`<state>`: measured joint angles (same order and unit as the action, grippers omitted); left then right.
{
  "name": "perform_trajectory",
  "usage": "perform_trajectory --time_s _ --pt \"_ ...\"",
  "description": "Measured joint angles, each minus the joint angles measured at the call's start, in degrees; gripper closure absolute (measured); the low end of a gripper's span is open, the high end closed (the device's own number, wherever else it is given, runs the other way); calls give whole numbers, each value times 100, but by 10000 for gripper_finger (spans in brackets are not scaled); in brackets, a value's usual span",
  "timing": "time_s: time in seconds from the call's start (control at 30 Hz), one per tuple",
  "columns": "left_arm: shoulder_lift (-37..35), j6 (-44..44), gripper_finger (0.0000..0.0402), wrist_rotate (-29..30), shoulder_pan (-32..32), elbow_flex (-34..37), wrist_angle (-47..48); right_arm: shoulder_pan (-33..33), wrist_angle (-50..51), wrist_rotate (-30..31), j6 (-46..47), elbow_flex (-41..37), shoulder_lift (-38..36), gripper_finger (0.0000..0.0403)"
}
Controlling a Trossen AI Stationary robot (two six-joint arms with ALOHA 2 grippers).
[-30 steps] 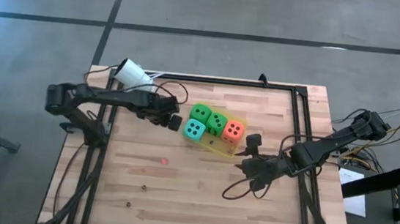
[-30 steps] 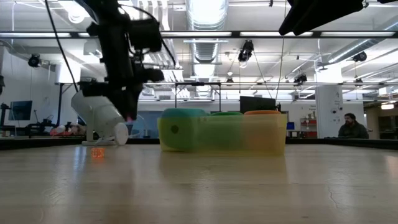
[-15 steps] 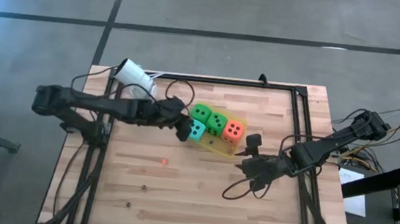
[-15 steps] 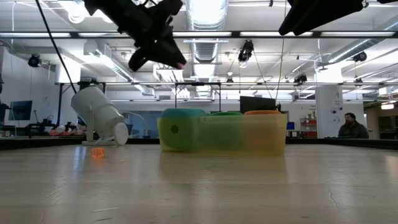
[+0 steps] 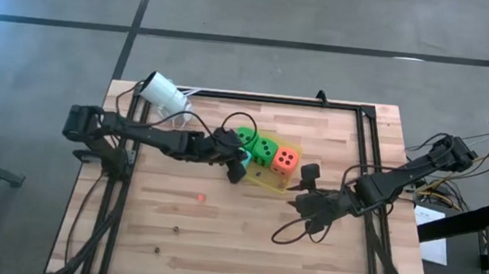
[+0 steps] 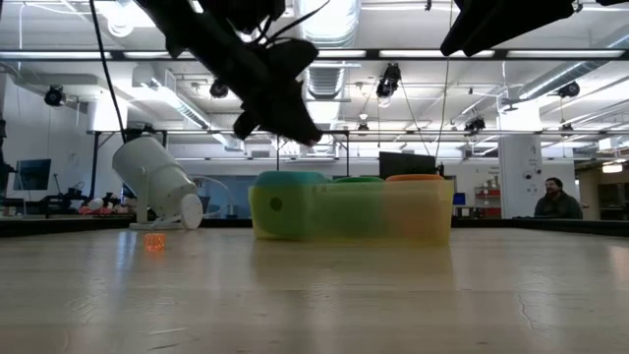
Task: Pick & Place Dice
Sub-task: Put the small red dice into the yellow bin
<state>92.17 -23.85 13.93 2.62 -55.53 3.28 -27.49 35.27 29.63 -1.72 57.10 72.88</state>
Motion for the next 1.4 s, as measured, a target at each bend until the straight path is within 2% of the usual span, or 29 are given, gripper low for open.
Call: perform_trajectory --time_s 0.3,0.43,0.7,0.83,1.07,1.4 --pt "117 548 352 -5 -166 -544 57 0 -2 0 -26 0 -2 229" --pt "114 592 345 -67 -141 -481 86 0 -4 0 -22 0 -2 229" --pt "143 568 317 -706 -101 -404 -16 0 -18 0 9 0 -2 229" --pt "151 628 323 -710 -97 -404 -38 0 -28 0 14 0 -2 229" --pt "593 596 347 -713 -64 -500 -169 0 -42 0 7 0 -2 229" --pt "769 282 324 -801 -3 -532 -250 0 -55 0 20 0 -2 229"
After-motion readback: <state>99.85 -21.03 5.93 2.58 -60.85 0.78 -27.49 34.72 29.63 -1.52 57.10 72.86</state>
